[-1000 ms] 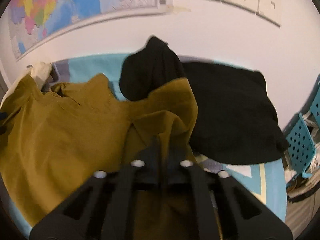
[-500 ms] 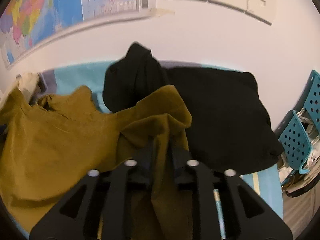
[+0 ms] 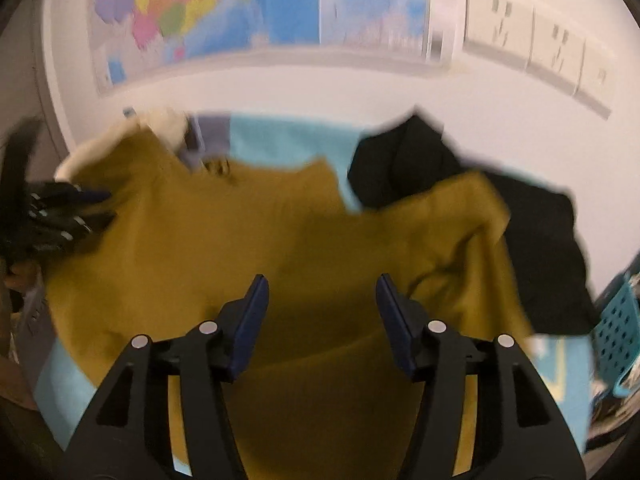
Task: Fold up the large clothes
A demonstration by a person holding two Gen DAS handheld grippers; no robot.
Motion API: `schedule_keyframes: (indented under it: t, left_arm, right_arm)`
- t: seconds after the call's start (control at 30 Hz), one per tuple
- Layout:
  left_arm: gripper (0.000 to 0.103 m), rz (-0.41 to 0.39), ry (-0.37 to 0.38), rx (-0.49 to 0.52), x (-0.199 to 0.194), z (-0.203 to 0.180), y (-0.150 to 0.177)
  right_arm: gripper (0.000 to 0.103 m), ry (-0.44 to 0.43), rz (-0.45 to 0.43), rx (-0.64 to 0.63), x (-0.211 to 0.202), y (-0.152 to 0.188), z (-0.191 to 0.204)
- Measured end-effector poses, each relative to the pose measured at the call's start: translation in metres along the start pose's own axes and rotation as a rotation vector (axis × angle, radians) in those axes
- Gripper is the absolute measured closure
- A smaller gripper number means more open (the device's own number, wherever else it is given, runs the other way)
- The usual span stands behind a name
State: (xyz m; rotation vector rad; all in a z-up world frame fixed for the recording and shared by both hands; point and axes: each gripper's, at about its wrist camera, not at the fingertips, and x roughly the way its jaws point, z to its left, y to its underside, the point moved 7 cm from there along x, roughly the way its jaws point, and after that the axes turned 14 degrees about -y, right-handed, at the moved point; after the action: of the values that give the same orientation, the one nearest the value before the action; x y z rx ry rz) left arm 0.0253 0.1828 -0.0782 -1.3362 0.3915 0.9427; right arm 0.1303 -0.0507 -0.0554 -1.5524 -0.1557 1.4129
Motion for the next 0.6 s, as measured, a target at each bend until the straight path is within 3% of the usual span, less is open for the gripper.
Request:
schedule_keyframes:
  t: [0.13,0.23,0.27,0.37,0.47,0.6]
  left_arm:
    - [0.049,0.019,0.001,-0.023,0.004,0.003,0.000]
    - [0.035,0.012,0.025,-0.043,-0.003,0.007,0.000]
    - [0.035,-0.008,0.042,-0.045,-0.009,0.008,0.000]
    - [0.035,-0.056,0.071,-0.059,-0.028,0.013,0.004]
    - [0.035,-0.051,0.112,-0.115,-0.042,0.021,0.015]
    - [0.034,-0.044,0.198,-0.158,-0.064,0.027,0.039]
  right_arm:
    - [0.046,0.012,0.009,0.050,0.015,0.005,-0.006]
    - [0.044,-0.003,-0.041,0.018,-0.004,-0.006,0.009]
    - [0.043,-0.027,-0.053,-0.002,-0.010,-0.007,0.018]
    - [0.034,-0.109,-0.073,-0.152,-0.030,-0.008,0.067]
    - [0.026,-0.189,-0.053,-0.290,-0.033,-0.001,0.113]
    - [0.021,-0.260,0.023,-0.474,-0.022,0.026,0.170]
